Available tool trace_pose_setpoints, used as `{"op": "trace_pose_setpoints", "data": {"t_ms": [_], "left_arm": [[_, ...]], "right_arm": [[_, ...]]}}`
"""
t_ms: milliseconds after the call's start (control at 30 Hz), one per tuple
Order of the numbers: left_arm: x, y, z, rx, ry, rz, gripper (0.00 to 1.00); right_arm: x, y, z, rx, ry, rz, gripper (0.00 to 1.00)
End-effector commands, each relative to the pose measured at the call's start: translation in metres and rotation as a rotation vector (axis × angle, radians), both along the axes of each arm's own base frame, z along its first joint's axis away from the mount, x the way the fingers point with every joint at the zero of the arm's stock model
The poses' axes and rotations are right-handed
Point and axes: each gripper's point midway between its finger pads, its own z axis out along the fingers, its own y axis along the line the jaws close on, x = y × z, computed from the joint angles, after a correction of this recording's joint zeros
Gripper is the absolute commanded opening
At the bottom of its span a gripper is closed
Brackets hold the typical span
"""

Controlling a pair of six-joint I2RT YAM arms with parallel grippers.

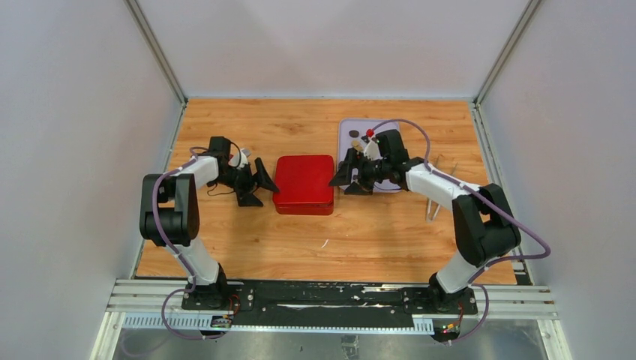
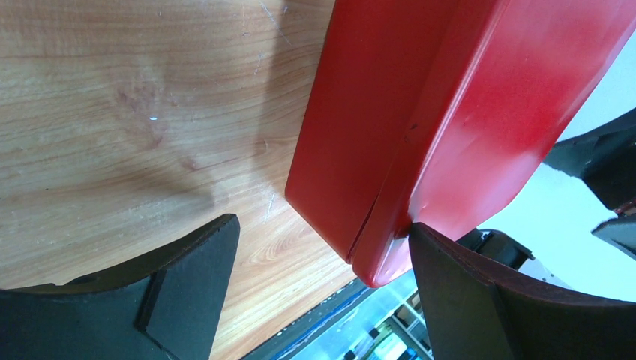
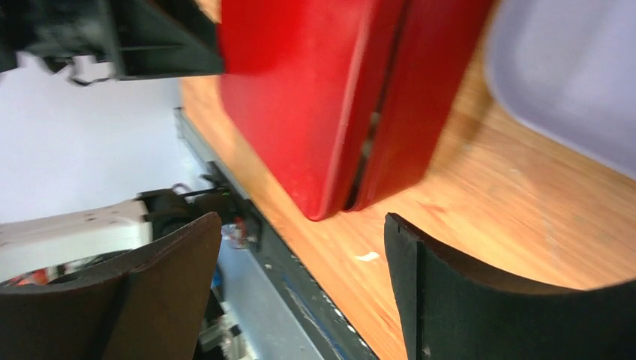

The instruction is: Pack the chocolate

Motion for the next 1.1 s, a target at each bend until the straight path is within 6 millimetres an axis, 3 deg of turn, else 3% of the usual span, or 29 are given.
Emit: {"op": "trace_pose_setpoints", "data": {"t_ms": [0,133,300,433,767,1067], "left_arm": [[-0.004,0.000,-0.008,0.020,0.008,-0.026,0.88],[-0.007,-0.009,-0.008,0.022,0.004,-0.061,0.86],[-0.010,-0.009,-0.009,0.022,0.009,-0.068,0.85],[-0.011,-0.010,-0.010,0.021,0.013,-0.072,0.85],[-0.010,-0.019,-0.009,0.011,0.014,-0.099,0.85],[-0.002,-0.021,0.003,0.009,-0.014,-0.111,0.85]], "right_arm": [[-0.015,-0.035,-0.026,-0.335,-0.033,0.066,0.85],[-0.004,-0.033,-0.016,-0.467,-0.127,0.097,0.95],[0.007,-0.022,-0.020,-0.522,-0.158,0.111,0.96],[0.002,-0.010,-0.031,-0.599,-0.176,0.175,0.97],[-0.010,-0.038,-0.065,-0.753,-0.142,0.179,0.90],[-0.009,-0.036,-0.060,-0.735,-0.164,0.170,0.88]]}}
